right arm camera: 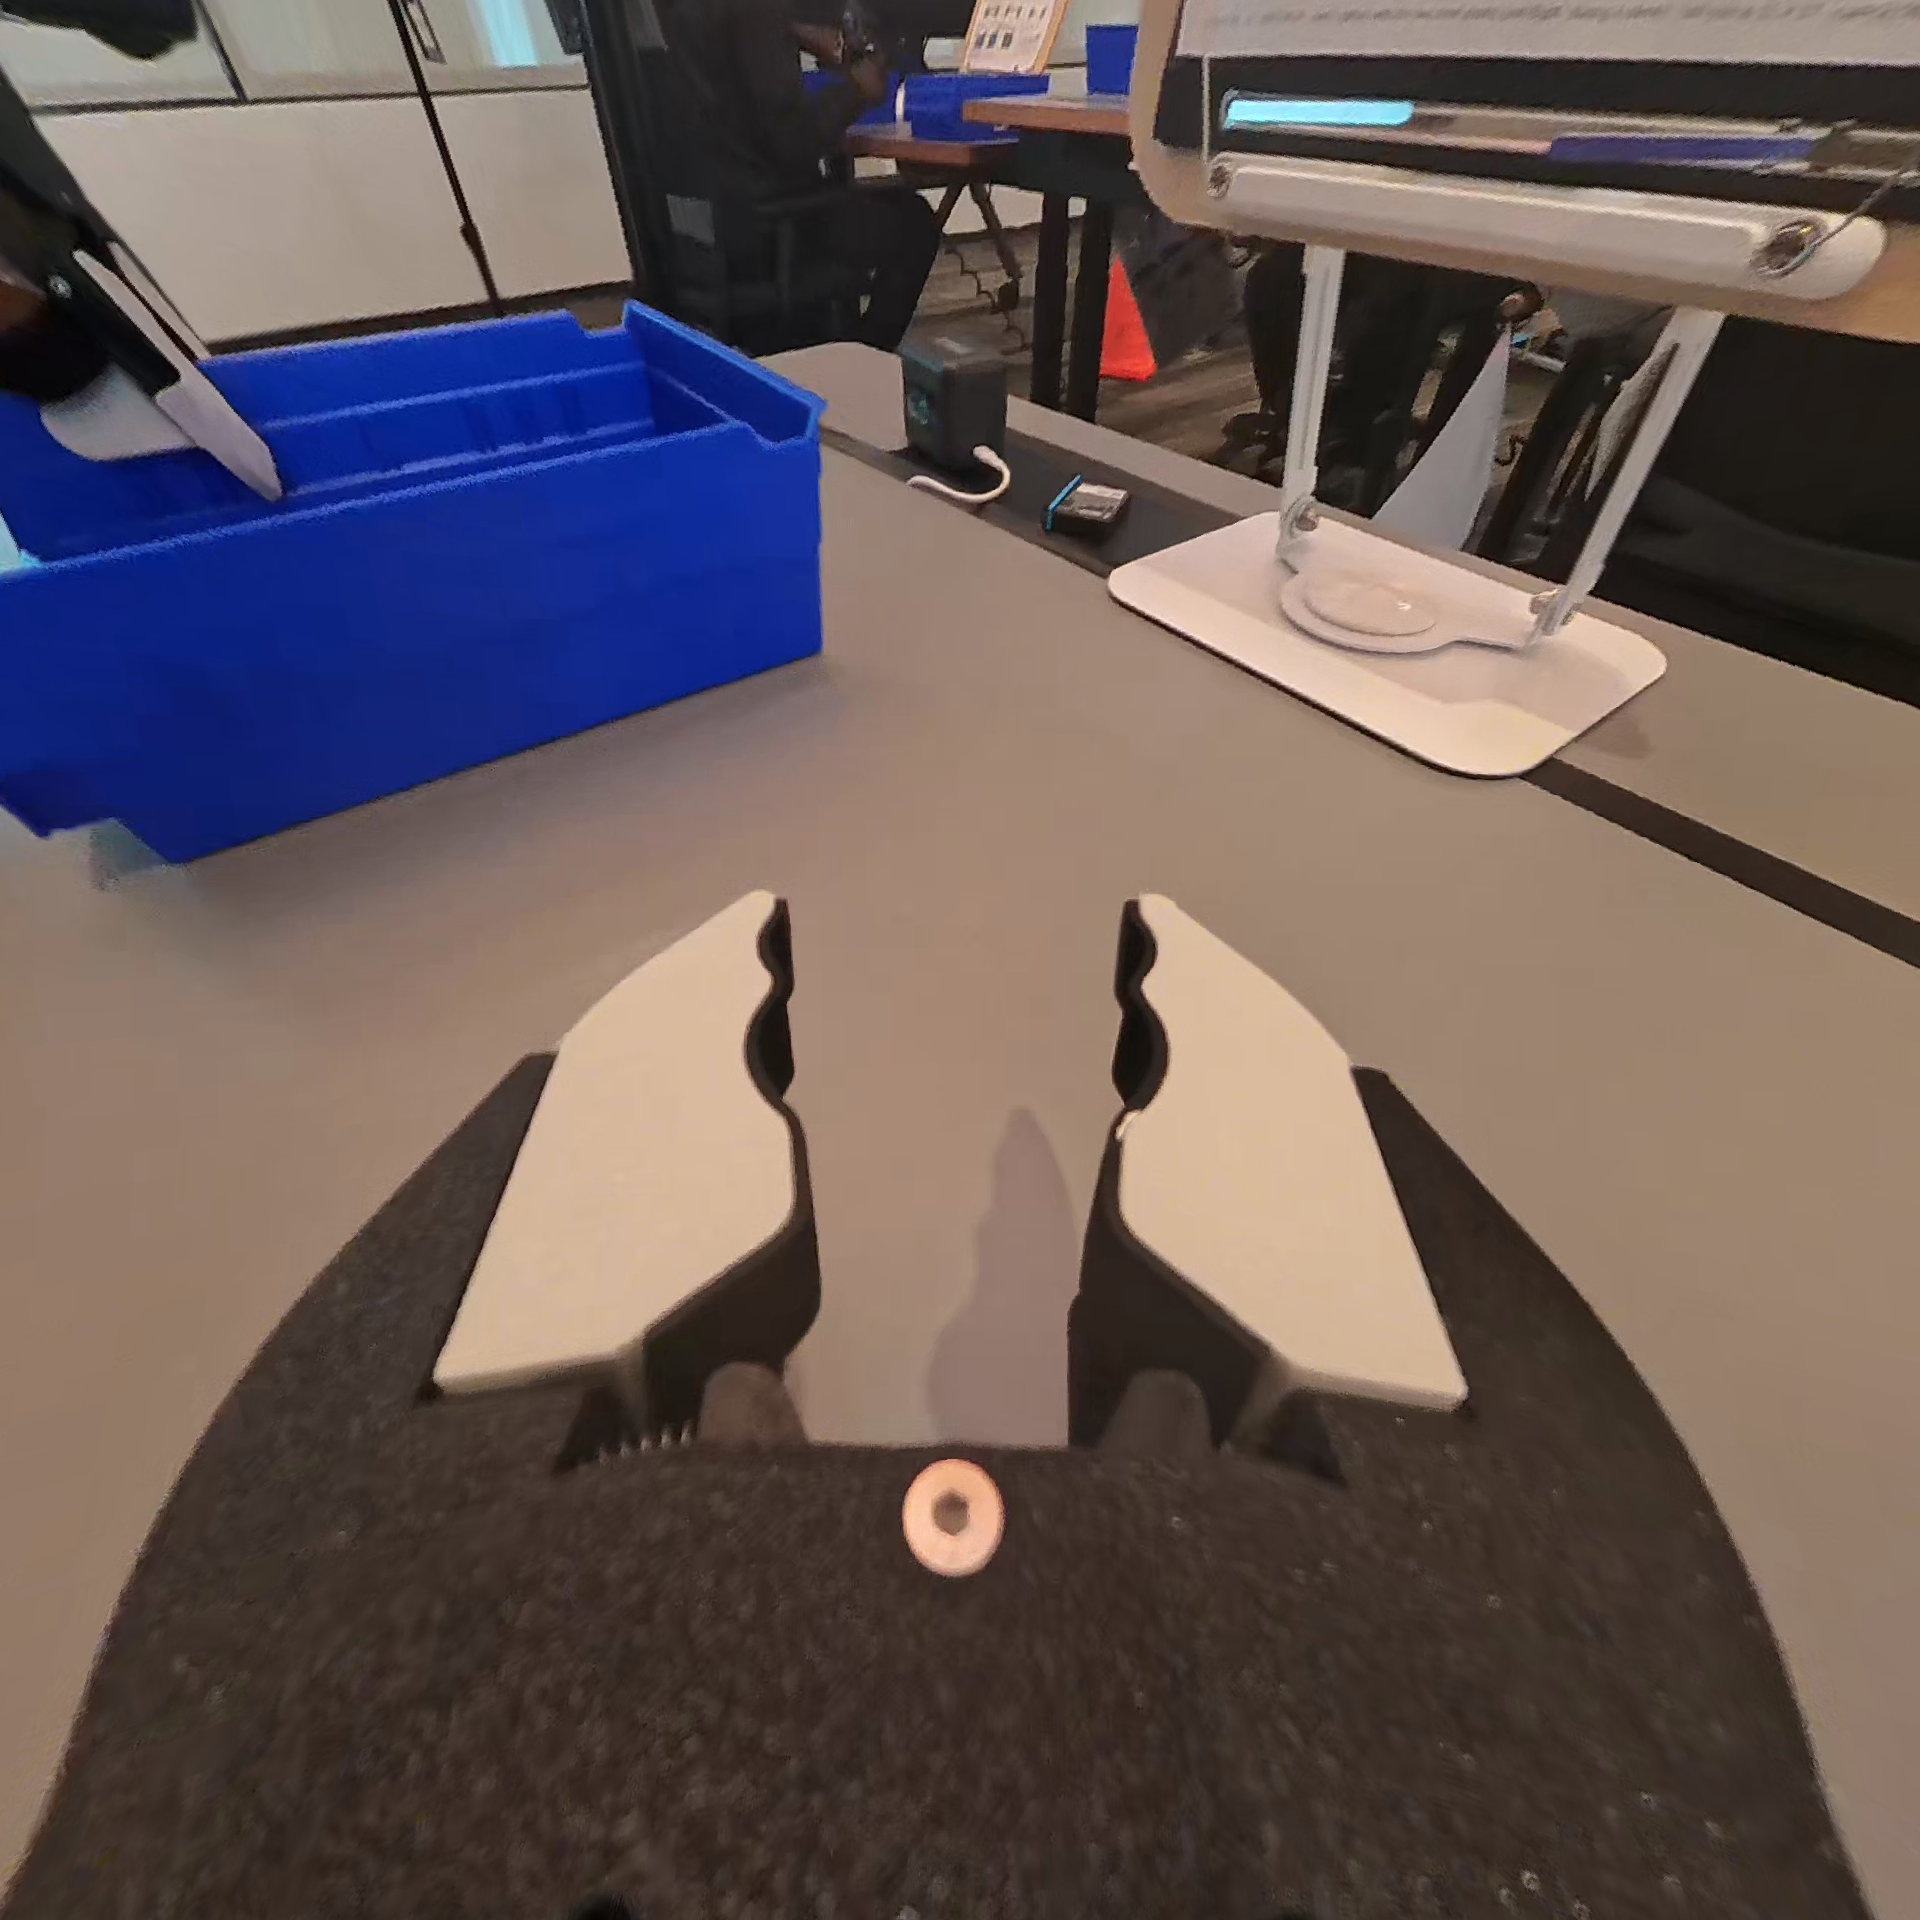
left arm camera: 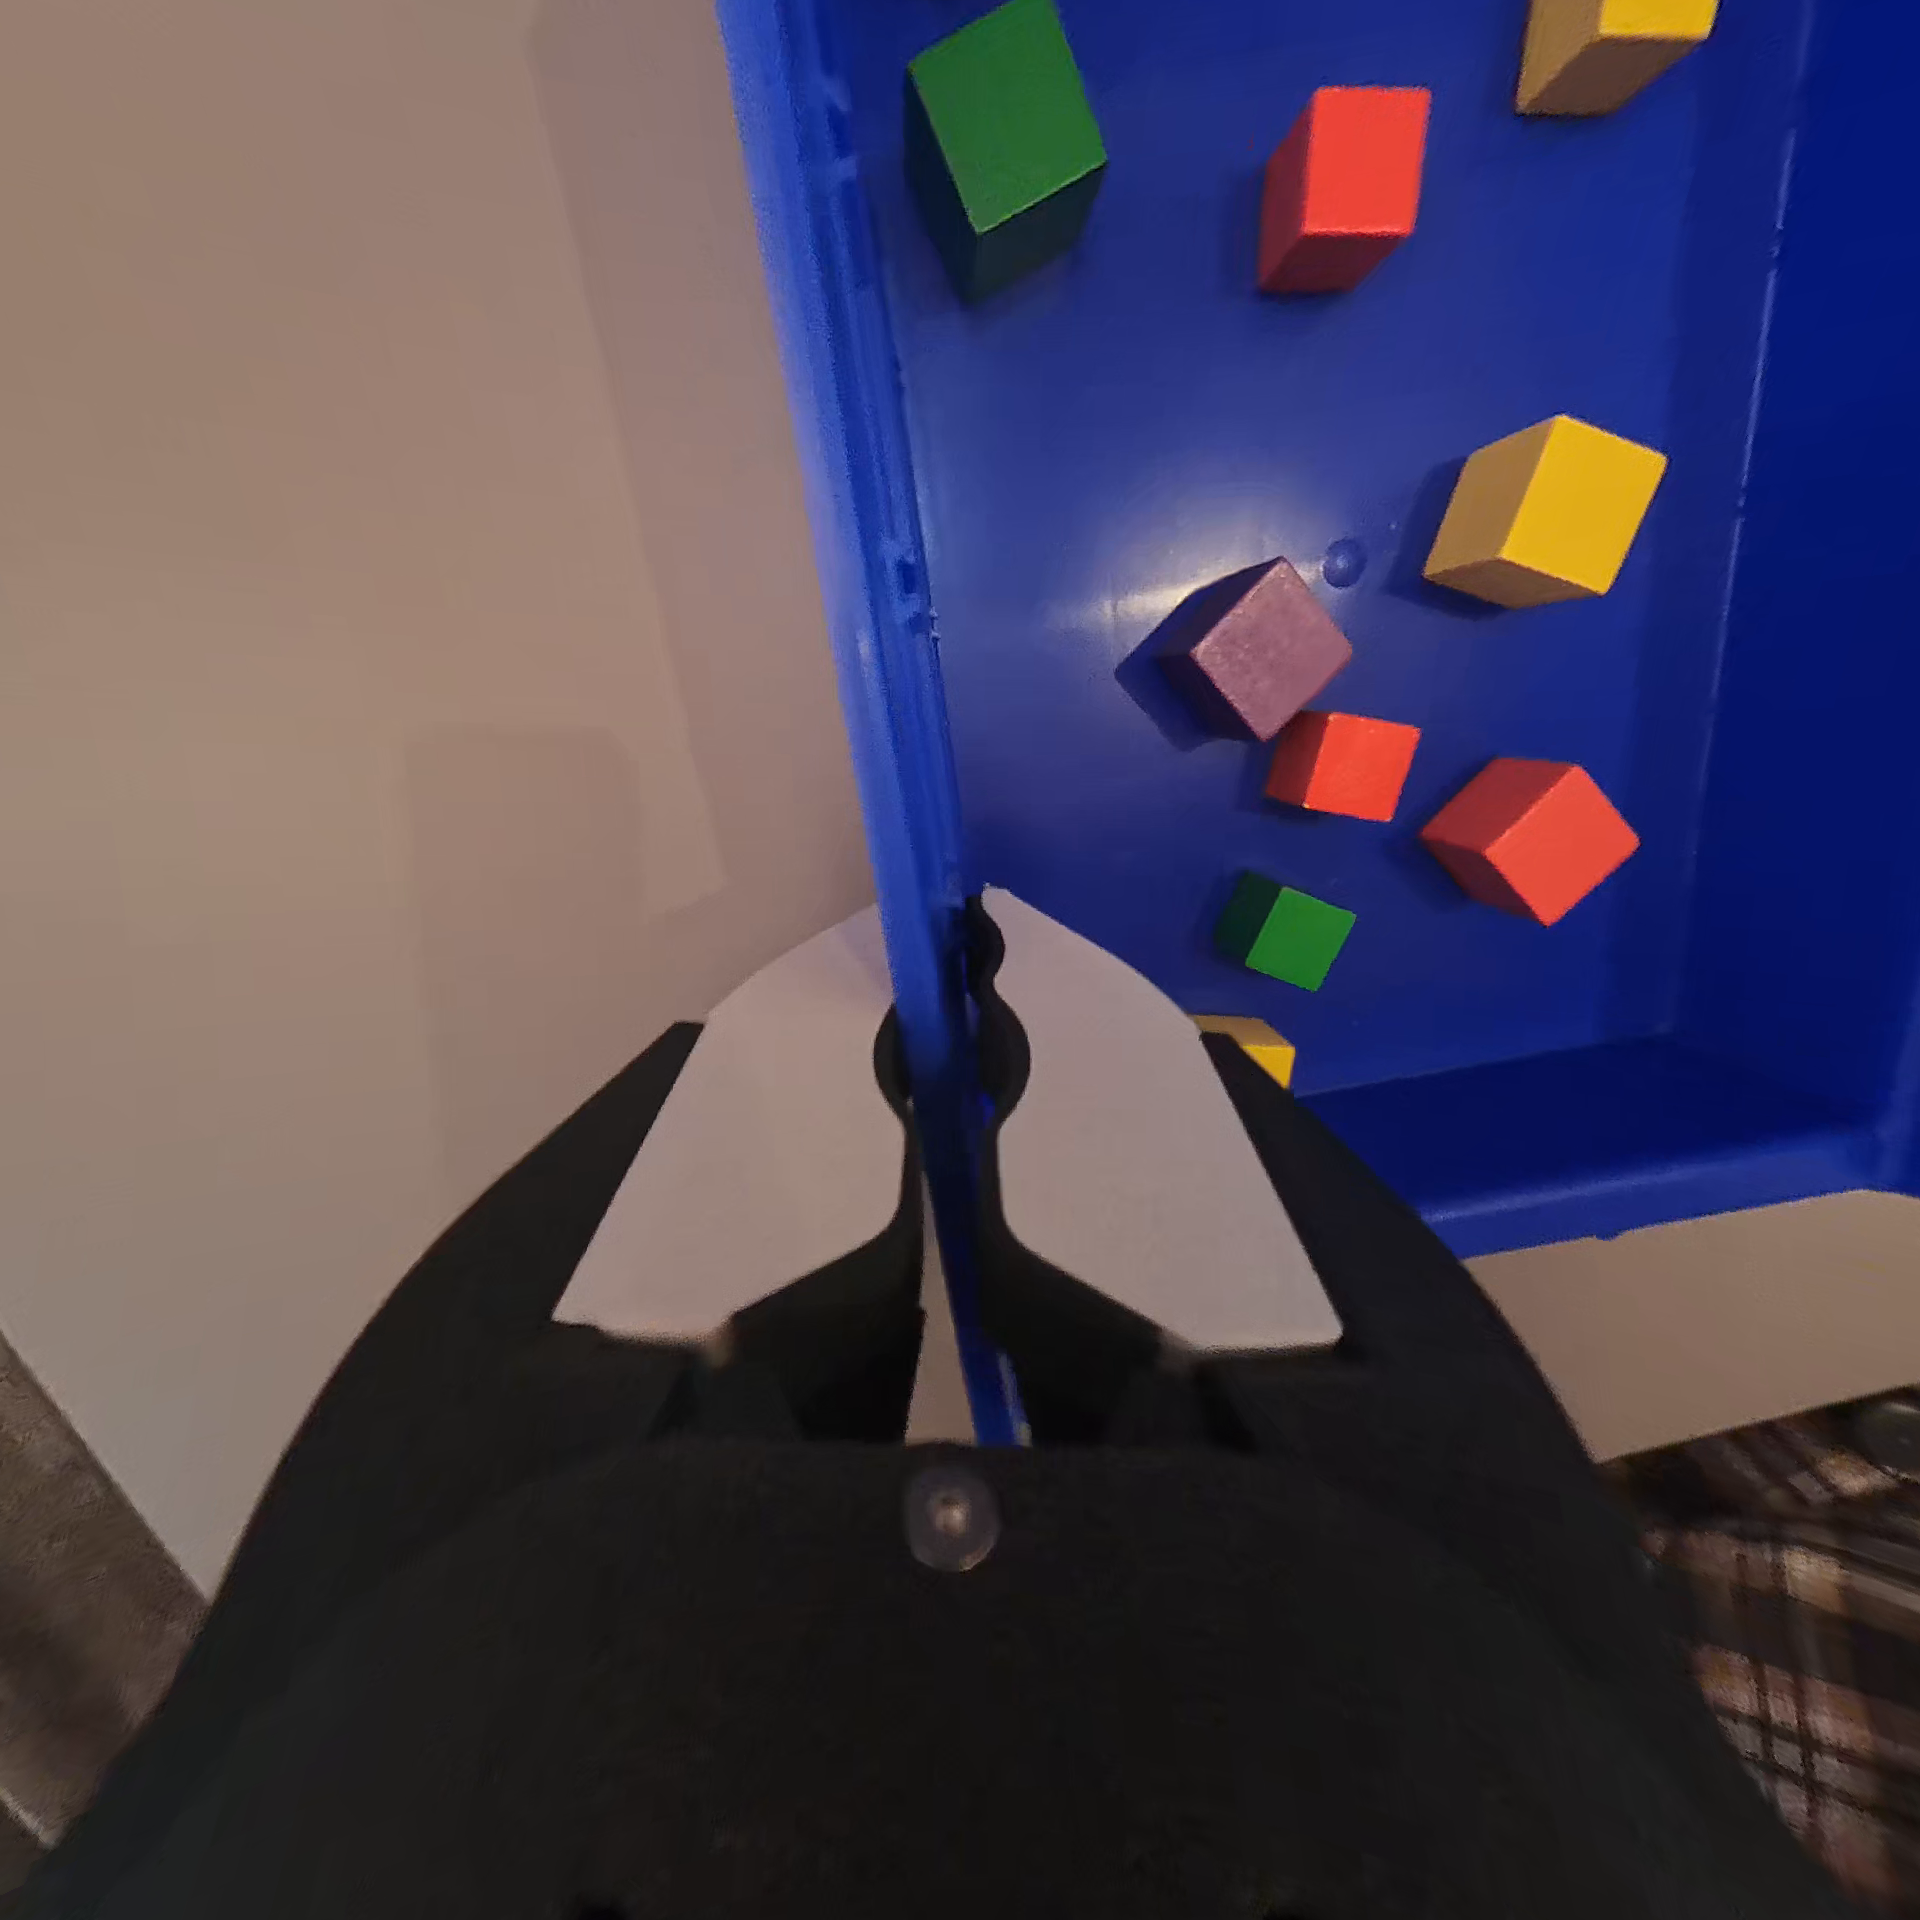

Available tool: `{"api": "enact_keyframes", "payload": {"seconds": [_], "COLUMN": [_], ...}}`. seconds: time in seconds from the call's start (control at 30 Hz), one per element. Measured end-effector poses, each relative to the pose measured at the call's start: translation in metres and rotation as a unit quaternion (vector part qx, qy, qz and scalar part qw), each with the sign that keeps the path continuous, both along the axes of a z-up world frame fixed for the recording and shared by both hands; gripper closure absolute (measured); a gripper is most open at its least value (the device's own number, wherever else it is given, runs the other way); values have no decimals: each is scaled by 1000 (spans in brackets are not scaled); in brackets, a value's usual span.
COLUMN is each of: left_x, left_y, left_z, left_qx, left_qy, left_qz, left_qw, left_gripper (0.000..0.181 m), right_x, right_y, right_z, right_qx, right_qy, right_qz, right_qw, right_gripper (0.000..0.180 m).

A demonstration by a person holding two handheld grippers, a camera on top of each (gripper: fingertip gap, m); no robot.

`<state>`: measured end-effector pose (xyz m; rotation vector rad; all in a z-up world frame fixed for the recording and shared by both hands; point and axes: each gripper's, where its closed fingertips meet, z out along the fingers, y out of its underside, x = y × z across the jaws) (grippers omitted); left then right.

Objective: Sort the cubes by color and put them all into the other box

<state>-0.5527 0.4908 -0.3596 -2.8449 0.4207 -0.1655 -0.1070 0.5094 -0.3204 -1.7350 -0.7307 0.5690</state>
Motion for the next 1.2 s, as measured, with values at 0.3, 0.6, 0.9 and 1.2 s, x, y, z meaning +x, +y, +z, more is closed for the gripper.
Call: {"api": "enact_keyframes", "payload": {"seconds": [0.3, 0.6, 0.9, 1.2], "left_x": [-92, -165, -205, -230], "left_y": [-30, -46, -52, -54], "left_z": [1, 1, 2, 2], "left_qx": [-5, -6, 0, 1], "left_qy": [1, 1, 0, 0], "left_qz": [57, 117, 123, 125], "left_qw": [998, 993, 992, 992], "left_gripper": [176, 176, 176, 176], "right_x": [-15, -25, -34, -32], "right_y": [-10, -15, -16, -11], "right_z": [3, 6, 7, -2], "right_qx": [-3, 7, 13, 0], "right_qy": [11, 15, 20, 21], "right_qz": [23, 32, 35, 23], "right_qw": [1000, 999, 999, 1000], "right_gripper": [124, 129, 133, 135]}}
